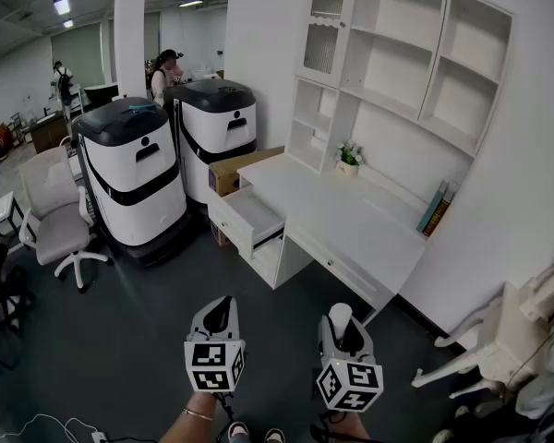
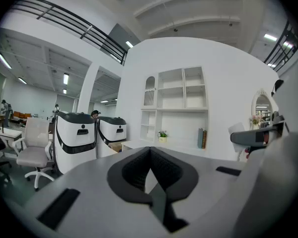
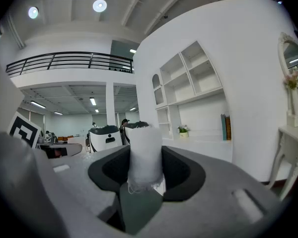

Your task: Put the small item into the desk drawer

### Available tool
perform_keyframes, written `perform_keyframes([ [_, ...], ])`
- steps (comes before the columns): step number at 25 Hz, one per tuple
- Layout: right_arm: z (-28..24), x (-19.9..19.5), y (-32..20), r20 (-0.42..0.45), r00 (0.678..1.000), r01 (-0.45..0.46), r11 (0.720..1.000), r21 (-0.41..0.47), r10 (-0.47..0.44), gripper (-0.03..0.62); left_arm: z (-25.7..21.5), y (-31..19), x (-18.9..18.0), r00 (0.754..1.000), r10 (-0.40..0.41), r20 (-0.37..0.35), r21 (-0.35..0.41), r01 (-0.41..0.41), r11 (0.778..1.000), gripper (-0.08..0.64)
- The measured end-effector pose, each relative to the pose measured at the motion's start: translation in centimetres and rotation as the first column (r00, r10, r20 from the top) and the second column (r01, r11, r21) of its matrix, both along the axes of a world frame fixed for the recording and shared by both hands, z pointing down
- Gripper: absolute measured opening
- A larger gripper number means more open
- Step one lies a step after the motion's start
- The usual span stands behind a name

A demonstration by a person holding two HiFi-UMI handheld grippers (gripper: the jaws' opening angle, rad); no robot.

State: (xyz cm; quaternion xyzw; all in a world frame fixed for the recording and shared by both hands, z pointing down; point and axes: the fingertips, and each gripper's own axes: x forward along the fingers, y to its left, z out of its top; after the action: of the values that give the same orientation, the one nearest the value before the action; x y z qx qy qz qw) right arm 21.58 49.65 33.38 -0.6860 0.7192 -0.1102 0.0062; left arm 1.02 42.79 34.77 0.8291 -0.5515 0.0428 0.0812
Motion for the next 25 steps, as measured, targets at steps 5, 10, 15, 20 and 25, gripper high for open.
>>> perform_keyframes([
  [5,0.0,-1.5,-0.5,0.035,0.999,-0.001,1.000,0.015,0.001,0.183,0.0,-0.5,-1.2,1.000,0.018,0.006,0.005,-0.018,1.000,-0.002],
  [10,-0.2,-3.4,-1.5,0.023,1.000,-0.004,1.000,0.012,0.004,0.183,0.3,-1.2,-3.2,1.000,0.027,0.006,-0.003,-0.027,1.000,-0.002],
  [15,-0.6,-5.8,-2.2,0.016,1.000,-0.002,1.000,0.023,0.001,0.183,0.5,-2.2,-6.0,1.000,0.018,-0.015,-0.011,-0.018,1.000,-0.002],
  [20,-0.3,-6.8,-2.8,0.002,1.000,-0.006,1.000,0.007,0.006,0.183,1.3,-3.2,-7.2,0.999,0.014,-0.030,-0.032,-0.015,0.999,-0.002],
  [25,0.1,-7.3,-4.2,-0.002,1.000,-0.006,1.000,-0.005,0.006,0.183,1.7,-4.3,-7.8,0.999,0.016,-0.037,-0.036,-0.017,0.999,-0.002],
])
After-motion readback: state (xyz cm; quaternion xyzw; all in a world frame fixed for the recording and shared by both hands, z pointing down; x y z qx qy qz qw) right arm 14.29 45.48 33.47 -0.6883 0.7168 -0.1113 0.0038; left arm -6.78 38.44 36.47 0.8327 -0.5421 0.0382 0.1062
